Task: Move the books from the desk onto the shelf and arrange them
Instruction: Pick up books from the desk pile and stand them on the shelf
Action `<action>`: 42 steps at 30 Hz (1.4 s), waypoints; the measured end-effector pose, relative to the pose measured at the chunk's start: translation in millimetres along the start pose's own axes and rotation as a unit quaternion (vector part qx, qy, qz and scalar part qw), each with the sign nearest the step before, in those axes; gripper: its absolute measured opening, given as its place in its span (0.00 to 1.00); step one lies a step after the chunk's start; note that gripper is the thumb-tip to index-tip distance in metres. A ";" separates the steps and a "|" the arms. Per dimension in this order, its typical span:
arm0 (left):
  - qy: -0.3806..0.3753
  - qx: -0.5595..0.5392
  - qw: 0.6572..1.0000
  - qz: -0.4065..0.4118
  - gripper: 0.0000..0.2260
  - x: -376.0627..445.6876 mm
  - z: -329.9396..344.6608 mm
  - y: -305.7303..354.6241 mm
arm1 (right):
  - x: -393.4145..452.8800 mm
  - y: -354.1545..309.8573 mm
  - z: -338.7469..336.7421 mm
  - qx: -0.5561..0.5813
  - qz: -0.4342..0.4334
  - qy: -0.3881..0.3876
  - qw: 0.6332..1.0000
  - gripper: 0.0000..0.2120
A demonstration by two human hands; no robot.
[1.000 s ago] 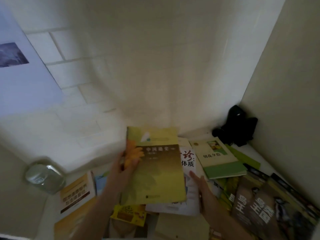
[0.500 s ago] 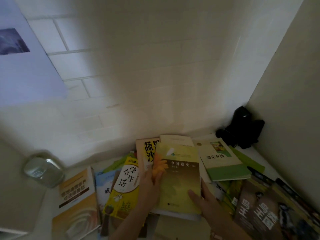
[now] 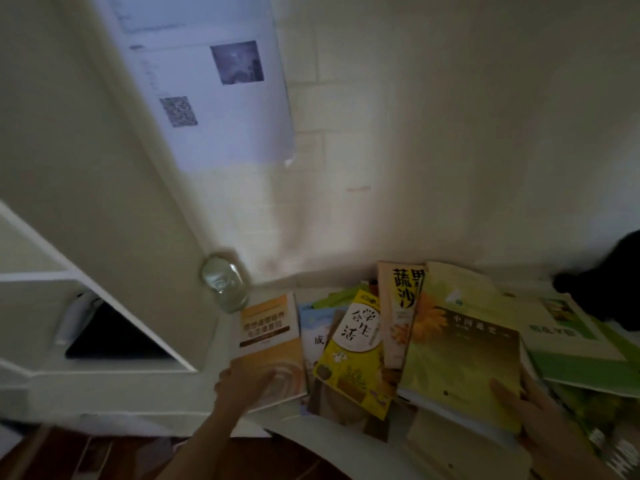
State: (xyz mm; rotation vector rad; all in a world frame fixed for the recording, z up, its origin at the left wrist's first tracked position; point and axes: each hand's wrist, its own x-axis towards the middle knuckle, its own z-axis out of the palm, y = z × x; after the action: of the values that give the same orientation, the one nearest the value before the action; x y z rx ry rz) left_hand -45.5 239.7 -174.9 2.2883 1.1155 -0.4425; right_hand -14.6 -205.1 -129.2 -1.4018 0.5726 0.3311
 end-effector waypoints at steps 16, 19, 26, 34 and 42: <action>-0.032 -0.259 0.964 -0.043 0.38 12.7 -2.6 -27.3 | -22.6 8.1 18.5 -0.105 -0.100 -0.061 0.988 0.37; -0.080 -0.312 0.945 0.064 0.24 -12.8 -21.5 -13.9 | -16.8 11.1 19.8 -0.118 -0.108 -0.058 0.986 0.34; -0.051 -0.391 0.888 0.238 0.17 -83.2 -86.6 39.2 | -16.8 9.4 23.6 -0.112 -0.106 -0.057 0.986 0.28; -0.344 -0.469 0.790 0.192 0.15 -168.1 9.2 137.8 | -22.3 -4.2 15.6 0.055 0.007 -0.046 0.997 0.28; -0.079 0.039 0.932 0.353 0.17 -140.5 55.8 162.0 | -0.9 0.8 15.5 -0.018 -0.022 -0.074 0.997 0.44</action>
State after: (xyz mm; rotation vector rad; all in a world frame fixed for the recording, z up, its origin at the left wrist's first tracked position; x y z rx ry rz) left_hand -3.7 37.7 -93.9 2.4709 0.1529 -0.3689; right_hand -12.9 -189.6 -128.3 -1.4091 0.4148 0.4073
